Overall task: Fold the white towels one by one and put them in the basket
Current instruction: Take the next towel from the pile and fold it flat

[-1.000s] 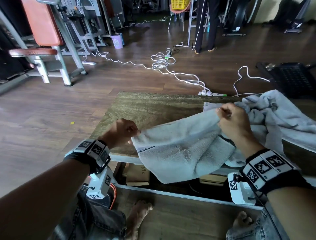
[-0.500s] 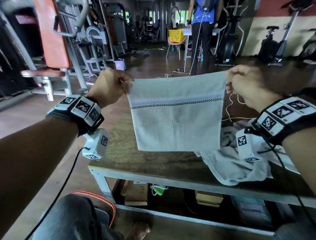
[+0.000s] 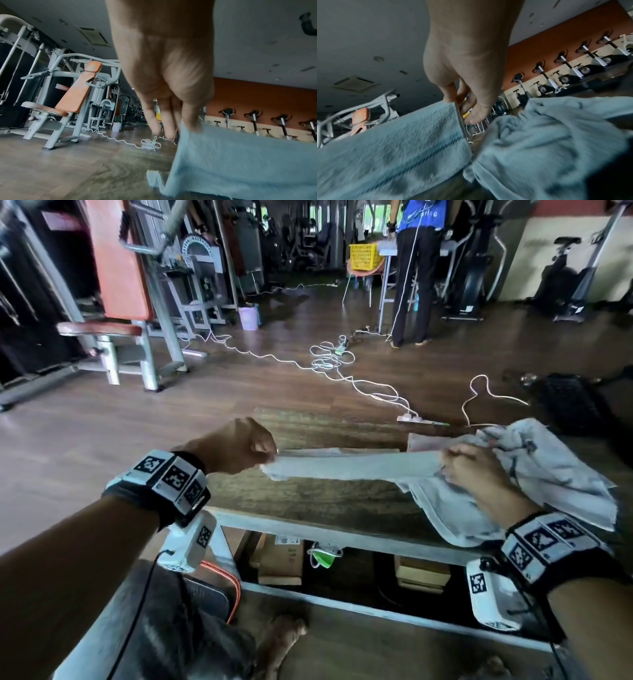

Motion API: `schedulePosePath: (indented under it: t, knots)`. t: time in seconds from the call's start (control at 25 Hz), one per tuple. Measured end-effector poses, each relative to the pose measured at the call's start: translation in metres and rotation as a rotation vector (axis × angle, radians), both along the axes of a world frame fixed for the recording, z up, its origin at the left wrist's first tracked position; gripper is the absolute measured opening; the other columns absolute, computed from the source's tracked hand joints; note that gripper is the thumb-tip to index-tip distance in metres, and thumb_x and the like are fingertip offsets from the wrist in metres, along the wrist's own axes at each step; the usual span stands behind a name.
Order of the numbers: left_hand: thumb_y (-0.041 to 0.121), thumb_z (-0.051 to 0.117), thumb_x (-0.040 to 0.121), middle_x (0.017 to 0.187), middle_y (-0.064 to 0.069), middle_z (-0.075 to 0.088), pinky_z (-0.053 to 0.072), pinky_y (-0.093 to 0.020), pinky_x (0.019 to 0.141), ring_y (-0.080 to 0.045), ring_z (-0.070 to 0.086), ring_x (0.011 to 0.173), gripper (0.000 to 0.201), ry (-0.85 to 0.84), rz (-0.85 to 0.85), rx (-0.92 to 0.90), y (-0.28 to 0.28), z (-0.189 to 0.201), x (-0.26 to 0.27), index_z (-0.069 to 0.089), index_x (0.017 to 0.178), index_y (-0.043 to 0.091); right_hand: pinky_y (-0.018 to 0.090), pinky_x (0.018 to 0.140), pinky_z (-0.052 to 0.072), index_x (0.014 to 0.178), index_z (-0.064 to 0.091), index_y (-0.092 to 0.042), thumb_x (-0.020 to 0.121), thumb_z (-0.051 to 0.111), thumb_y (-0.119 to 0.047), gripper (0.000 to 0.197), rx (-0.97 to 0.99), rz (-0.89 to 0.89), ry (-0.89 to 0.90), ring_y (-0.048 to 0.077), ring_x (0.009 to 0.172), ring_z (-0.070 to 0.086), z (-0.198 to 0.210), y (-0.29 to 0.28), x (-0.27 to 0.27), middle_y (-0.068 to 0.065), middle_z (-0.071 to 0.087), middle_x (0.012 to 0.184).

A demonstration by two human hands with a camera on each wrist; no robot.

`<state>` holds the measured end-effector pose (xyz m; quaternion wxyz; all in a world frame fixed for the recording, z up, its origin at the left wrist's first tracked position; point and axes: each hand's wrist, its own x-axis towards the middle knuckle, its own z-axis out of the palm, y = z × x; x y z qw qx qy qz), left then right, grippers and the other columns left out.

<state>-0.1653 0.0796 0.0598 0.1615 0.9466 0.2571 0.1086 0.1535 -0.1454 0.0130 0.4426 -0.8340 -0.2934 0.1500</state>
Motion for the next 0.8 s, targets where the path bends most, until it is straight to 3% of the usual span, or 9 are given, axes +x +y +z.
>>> schedulePosePath:
  t: [0.04, 0.12, 0.24, 0.36, 0.48, 0.56, 0.64, 0.72, 0.8]
  knots:
    - [0.018, 0.073, 0.087, 0.069, 0.016, 0.068, 0.047, -0.018, 0.066, 0.012, 0.061, 0.060, 0.003, 0.190, -0.025, -0.085, -0.006, -0.010, -0.004, 0.076, 0.086, 0.016, 0.038, 0.088, 0.054, 0.100, 0.070, -0.009, 0.097, 0.059, -0.018, 0.015, -0.098, 0.069, 0.043, 0.026, 0.094, 0.065, -0.015, -0.008, -0.002, 0.010, 0.070, 0.102]
    - [0.028, 0.072, 0.088, 0.073, 0.013, 0.073, 0.055, -0.022, 0.071, 0.000, 0.069, 0.065, 0.006, 0.482, -0.064, -0.255, -0.015, -0.022, -0.010, 0.075, 0.089, 0.023, 0.039, 0.084, 0.054, 0.098, 0.070, -0.007, 0.097, 0.059, -0.017, 0.015, -0.263, 0.188, 0.118, 0.027, 0.091, 0.069, -0.033, -0.019, -0.007, 0.014, 0.072, 0.101]
    - [0.036, 0.070, 0.088, 0.080, 0.004, 0.076, 0.059, -0.027, 0.078, -0.014, 0.073, 0.076, 0.007, 0.626, -0.058, -0.355, -0.019, -0.032, -0.010, 0.073, 0.088, 0.030, 0.044, 0.077, 0.054, 0.097, 0.069, -0.008, 0.098, 0.058, -0.021, 0.016, -0.383, 0.240, 0.175, 0.033, 0.091, 0.073, -0.039, -0.025, -0.004, 0.020, 0.073, 0.097]
    - [0.037, 0.067, 0.091, 0.080, 0.004, 0.076, 0.057, -0.024, 0.072, -0.009, 0.072, 0.070, 0.011, 0.569, 0.001, -0.291, -0.011, -0.040, -0.007, 0.073, 0.094, 0.028, 0.039, 0.070, 0.049, 0.100, 0.069, -0.011, 0.099, 0.058, -0.020, 0.014, -0.349, 0.276, 0.174, 0.031, 0.085, 0.075, -0.033, -0.021, -0.007, 0.014, 0.075, 0.091]
    - [0.030, 0.065, 0.093, 0.089, 0.012, 0.068, 0.051, -0.024, 0.076, 0.000, 0.066, 0.066, 0.015, 0.361, 0.149, -0.195, 0.009, -0.051, 0.002, 0.073, 0.101, 0.020, 0.037, 0.075, 0.058, 0.097, 0.067, -0.021, 0.100, 0.057, -0.025, 0.011, -0.278, 0.264, 0.014, 0.021, 0.081, 0.072, -0.027, 0.000, -0.003, 0.001, 0.071, 0.093]
    - [0.025, 0.065, 0.093, 0.104, 0.002, 0.069, 0.050, -0.028, 0.083, -0.009, 0.066, 0.084, 0.017, 0.235, 0.236, -0.110, 0.023, -0.058, 0.013, 0.073, 0.102, 0.014, 0.039, 0.081, 0.056, 0.094, 0.068, -0.020, 0.099, 0.059, -0.026, 0.012, -0.203, 0.196, -0.079, 0.022, 0.086, 0.068, -0.024, 0.023, 0.004, 0.003, 0.071, 0.094]
    - [0.022, 0.065, 0.092, 0.107, -0.006, 0.070, 0.050, -0.030, 0.082, -0.019, 0.065, 0.096, 0.016, 0.156, 0.306, -0.079, 0.038, -0.069, 0.025, 0.074, 0.100, 0.012, 0.031, 0.078, 0.048, 0.093, 0.070, -0.017, 0.097, 0.061, -0.026, 0.014, -0.201, 0.148, -0.196, 0.022, 0.090, 0.064, -0.026, 0.050, 0.015, 0.001, 0.070, 0.093]
    - [0.023, 0.066, 0.091, 0.103, -0.006, 0.071, 0.054, -0.033, 0.083, -0.021, 0.066, 0.095, 0.011, 0.125, 0.374, -0.080, 0.054, -0.084, 0.036, 0.073, 0.094, 0.016, 0.026, 0.071, 0.044, 0.089, 0.072, -0.012, 0.095, 0.062, -0.026, 0.017, -0.230, 0.129, -0.274, 0.021, 0.087, 0.063, -0.035, 0.077, 0.029, 0.001, 0.069, 0.090]
    - [0.024, 0.067, 0.089, 0.099, -0.006, 0.073, 0.059, -0.038, 0.081, -0.021, 0.067, 0.089, 0.005, 0.105, 0.427, -0.118, 0.070, -0.102, 0.046, 0.070, 0.088, 0.021, 0.022, 0.060, 0.038, 0.073, 0.066, -0.007, 0.093, 0.063, -0.025, 0.027, -0.280, 0.138, -0.333, 0.018, 0.073, 0.059, -0.049, 0.102, 0.043, -0.002, 0.066, 0.077]
